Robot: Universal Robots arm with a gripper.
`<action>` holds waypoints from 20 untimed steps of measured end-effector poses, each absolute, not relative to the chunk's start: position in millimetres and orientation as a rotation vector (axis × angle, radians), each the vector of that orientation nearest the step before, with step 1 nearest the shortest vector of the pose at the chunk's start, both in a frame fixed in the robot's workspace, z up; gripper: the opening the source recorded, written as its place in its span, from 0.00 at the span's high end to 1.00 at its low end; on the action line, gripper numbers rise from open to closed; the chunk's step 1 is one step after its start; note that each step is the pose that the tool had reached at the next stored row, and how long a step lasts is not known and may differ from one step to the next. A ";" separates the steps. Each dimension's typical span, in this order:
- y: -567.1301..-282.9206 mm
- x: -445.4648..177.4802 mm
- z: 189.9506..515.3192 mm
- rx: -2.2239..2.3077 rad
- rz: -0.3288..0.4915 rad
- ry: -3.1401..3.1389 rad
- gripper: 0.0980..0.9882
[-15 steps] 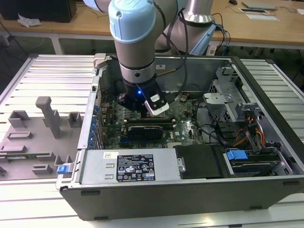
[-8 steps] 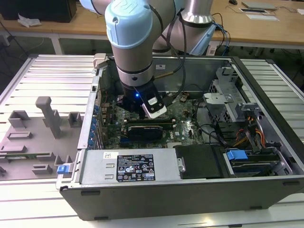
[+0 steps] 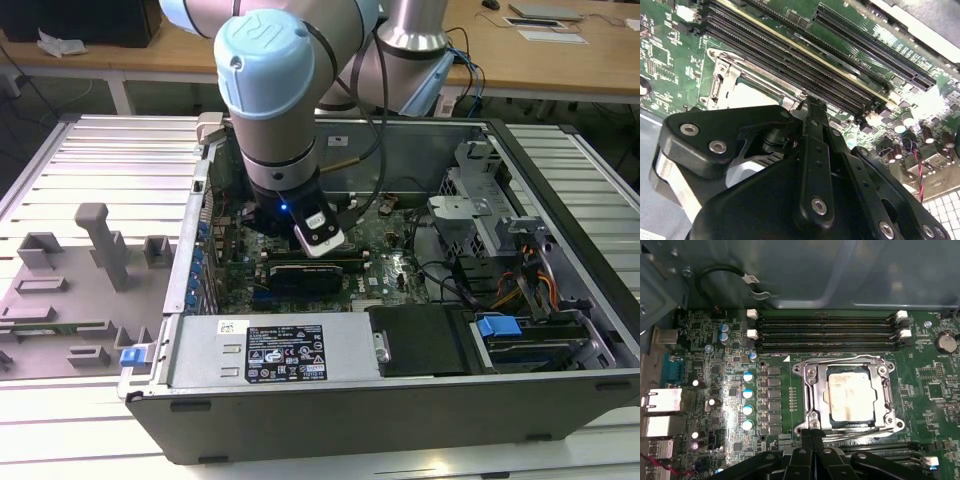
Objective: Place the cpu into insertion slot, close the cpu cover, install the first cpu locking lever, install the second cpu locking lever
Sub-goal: 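Install the second cpu locking lever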
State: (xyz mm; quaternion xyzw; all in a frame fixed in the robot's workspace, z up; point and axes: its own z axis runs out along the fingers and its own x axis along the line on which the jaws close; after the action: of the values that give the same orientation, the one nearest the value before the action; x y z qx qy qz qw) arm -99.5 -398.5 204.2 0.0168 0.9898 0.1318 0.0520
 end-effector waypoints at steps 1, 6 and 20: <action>-398.5 -99.8 202.5 0.051 0.406 3.010 0.99; -396.8 -101.4 198.7 0.053 0.416 3.009 0.99; -392.6 -106.3 216.5 0.055 0.410 3.009 0.99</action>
State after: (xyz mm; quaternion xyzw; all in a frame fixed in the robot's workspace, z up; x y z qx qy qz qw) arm -106.3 -392.6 216.5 0.0181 0.9893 0.1347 0.0522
